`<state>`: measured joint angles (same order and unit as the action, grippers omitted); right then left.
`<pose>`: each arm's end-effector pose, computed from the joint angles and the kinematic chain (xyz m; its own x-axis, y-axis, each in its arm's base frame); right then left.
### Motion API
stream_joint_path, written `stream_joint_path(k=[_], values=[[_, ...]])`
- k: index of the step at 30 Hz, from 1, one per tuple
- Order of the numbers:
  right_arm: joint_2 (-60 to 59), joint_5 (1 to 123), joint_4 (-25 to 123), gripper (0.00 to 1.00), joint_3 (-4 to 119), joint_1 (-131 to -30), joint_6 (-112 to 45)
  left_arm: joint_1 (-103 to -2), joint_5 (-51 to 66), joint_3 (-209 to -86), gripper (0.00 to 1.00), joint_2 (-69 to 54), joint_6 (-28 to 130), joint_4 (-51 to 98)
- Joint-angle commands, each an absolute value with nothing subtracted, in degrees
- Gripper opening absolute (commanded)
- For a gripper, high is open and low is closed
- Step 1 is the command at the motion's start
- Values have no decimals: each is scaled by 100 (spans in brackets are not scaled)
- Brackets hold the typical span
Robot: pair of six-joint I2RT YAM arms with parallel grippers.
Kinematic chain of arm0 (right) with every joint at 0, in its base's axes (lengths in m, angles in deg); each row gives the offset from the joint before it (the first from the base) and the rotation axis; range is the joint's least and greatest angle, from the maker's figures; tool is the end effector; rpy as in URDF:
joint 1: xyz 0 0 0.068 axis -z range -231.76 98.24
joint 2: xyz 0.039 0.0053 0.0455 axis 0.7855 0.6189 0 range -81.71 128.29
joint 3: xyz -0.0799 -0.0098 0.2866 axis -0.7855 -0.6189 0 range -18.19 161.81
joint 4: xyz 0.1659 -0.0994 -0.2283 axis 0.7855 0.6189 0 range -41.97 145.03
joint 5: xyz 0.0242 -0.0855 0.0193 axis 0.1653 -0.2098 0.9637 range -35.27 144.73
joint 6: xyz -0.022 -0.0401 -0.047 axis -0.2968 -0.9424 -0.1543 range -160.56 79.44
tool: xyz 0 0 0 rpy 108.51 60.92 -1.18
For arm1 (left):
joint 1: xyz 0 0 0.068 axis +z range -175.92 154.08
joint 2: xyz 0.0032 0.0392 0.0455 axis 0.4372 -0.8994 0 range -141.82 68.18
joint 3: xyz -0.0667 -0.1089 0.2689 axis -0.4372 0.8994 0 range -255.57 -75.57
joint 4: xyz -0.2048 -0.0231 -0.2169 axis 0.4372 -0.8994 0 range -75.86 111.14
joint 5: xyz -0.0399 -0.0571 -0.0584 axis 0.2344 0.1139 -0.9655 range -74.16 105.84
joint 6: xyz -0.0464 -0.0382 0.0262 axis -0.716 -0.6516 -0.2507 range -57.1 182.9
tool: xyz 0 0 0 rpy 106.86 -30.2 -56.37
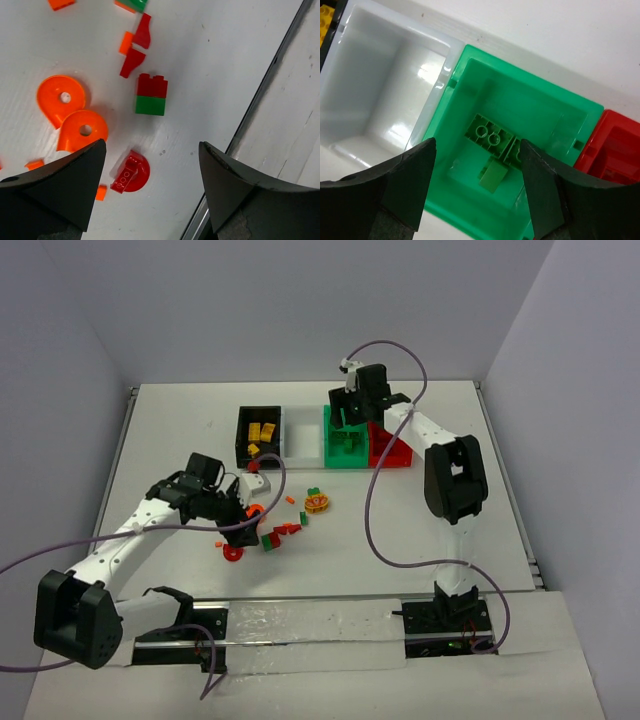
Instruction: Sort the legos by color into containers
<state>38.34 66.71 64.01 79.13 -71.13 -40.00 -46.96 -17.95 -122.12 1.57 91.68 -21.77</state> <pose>0.5136 0.1918 0.2316 -0.5946 -0.1989 -0.7790 -0.4714 0.8711 0.1374 0.2197 -0.1153 0.2340 -0.4717 0.6099 -0.6368 0.8684 0.4465 -0.2155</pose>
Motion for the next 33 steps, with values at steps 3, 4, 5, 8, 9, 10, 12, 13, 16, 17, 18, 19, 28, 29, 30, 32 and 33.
stream_joint_path(k=[3, 4, 5, 8, 9, 10, 12, 13, 16, 17, 18, 19, 28, 29, 30, 32, 33], values=[[2585, 7044, 6550, 75, 7576, -7156, -3994, -5335, -1091, -11840, 81, 151, 8905, -1086], [2401, 7115, 6570, 75, 7471, -7162, -3994, -5414, -1000, -11723, 81, 87, 8893, -935], [2286, 7118, 6605, 76, 7418, -7145, -3986, -5468, -955, -11679, 80, 84, 8910, -856], [1902, 7300, 6718, 76, 7212, -7123, -3990, -5668, -824, -11543, 80, -77, 8997, -545], [1771, 7383, 6763, 76, 7135, -7108, -3986, -5740, -754, -11474, 80, -153, 9011, -426], [1682, 7461, 6799, 77, 7093, -7102, -3986, -5797, -717, -11447, 79, -210, 9022, -353], [1483, 7540, 6884, 77, 7021, -7077, -3993, -5834, -661, -11426, 79, -325, 9048, -250], [1471, 7575, 6894, 77, 6986, -7075, -3987, -5843, -650, -11418, 79, -385, 9064, -220], [1187, 7656, 6965, 78, 6875, -7045, -3959, -5877, -619, -11404, 78, -583, 9085, -63], [1105, 7681, 6985, 79, 6829, -7038, -3958, -5893, -630, -11397, 78, -666, 9084, -9], [1028, 7697, 7001, 79, 6820, -7031, -3950, -5917, -631, -11387, 77, -702, 9077, 17], [1000, 7708, 7014, 79, 6809, -7030, -3952, -5935, -629, -11369, 77, -734, 9075, 44], [786, 7766, 7132, 79, 6716, -6925, -3942, -6108, -455, -11156, 61, -968, 8954, 409], [778, 7769, 7132, 79, 6710, -6925, -3942, -6111, -452, -11138, 60, -989, 8951, 414], [751, 7778, 7132, 79, 6690, -6925, -3939, -6119, -428, -11113, 55, -990, 8940, 447], [702, 7799, 7124, 79, 6633, -6925, -3917, -6133, -362, -11051, 50, -955, 8912, 558], [676, 7819, 7119, 79, 6594, -6925, -3907, -6130, -346, -11025, 47, -939, 8901, 593]])
